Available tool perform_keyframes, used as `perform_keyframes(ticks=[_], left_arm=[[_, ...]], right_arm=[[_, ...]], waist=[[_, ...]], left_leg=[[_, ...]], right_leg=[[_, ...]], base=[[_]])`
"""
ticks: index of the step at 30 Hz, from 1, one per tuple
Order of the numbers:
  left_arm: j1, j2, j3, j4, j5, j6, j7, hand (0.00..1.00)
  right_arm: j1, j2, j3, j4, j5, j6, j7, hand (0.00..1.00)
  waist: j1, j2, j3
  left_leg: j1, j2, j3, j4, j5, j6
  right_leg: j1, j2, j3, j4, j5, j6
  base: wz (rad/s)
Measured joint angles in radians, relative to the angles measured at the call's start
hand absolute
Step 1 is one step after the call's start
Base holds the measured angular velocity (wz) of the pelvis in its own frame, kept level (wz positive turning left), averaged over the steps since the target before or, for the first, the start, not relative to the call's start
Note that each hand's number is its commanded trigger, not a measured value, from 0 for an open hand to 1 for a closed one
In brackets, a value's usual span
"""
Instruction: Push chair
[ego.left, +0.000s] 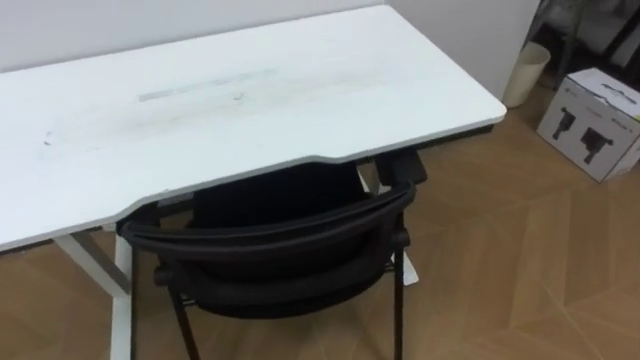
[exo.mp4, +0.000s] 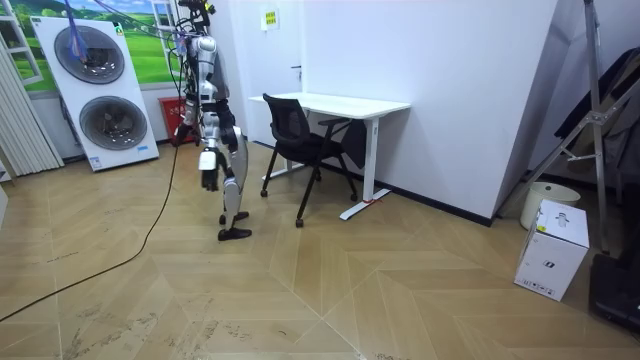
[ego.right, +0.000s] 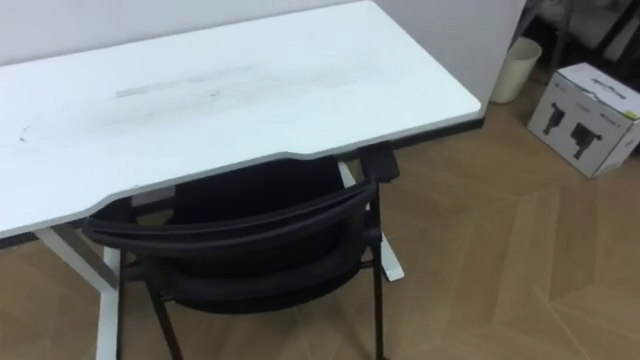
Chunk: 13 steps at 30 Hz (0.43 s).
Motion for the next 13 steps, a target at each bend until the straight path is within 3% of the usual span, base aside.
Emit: perform_keyframes(ticks=[4, 7, 11, 13], left_arm=[[-0.1, -0.001, -0.091, -0.018, 0.064, 0.071, -0.072, 0.0], [-0.157, 0.001, -0.158, -0.035, 0.118, 0.09, -0.102, 0.0], [-0.173, 0.0, -0.172, -0.055, 0.186, 0.105, -0.139, 0.0], [-0.175, -0.001, -0.172, -0.065, 0.204, 0.134, -0.162, 0.0]], right_arm=[[-0.093, 0.001, 0.087, -0.002, 0.031, 0.034, 0.06, 0.0], [-0.117, 0.004, 0.136, -0.043, 0.068, 0.049, 0.095, 0.0], [-0.126, 0.016, 0.151, -0.074, 0.105, 0.049, 0.132, 0.0], [-0.126, 0.026, 0.17, -0.074, 0.113, 0.051, 0.165, 0.0]], waist=[[-0.003, -0.001, 0.0014], [-0.003, -0.003, 0.0026], [-0.015, -0.007, 0.0055], [-0.017, -0.008, 0.0126]], left_leg=[[-0.002, -0.005, -0.008, -0.003, 0.001, 0.001], [-0.007, -0.007, -0.008, -0.007, 0.001, 0.002], [-0.007, -0.013, -0.003, -0.008, 0.001, 0.002], [-0.009, -0.017, -0.003, -0.008, 0.0, 0.001]], right_leg=[[0.003, -0.004, -0.016, -0.004, -0.002, 0.002], [0.0, -0.004, -0.017, -0.005, -0.002, 0.002], [0.001, -0.003, -0.014, -0.019, -0.002, 0.003], [0.001, -0.001, -0.015, -0.024, -0.003, 0.004]], base=[[0.09], [0.0], [0.0], [0.0]])
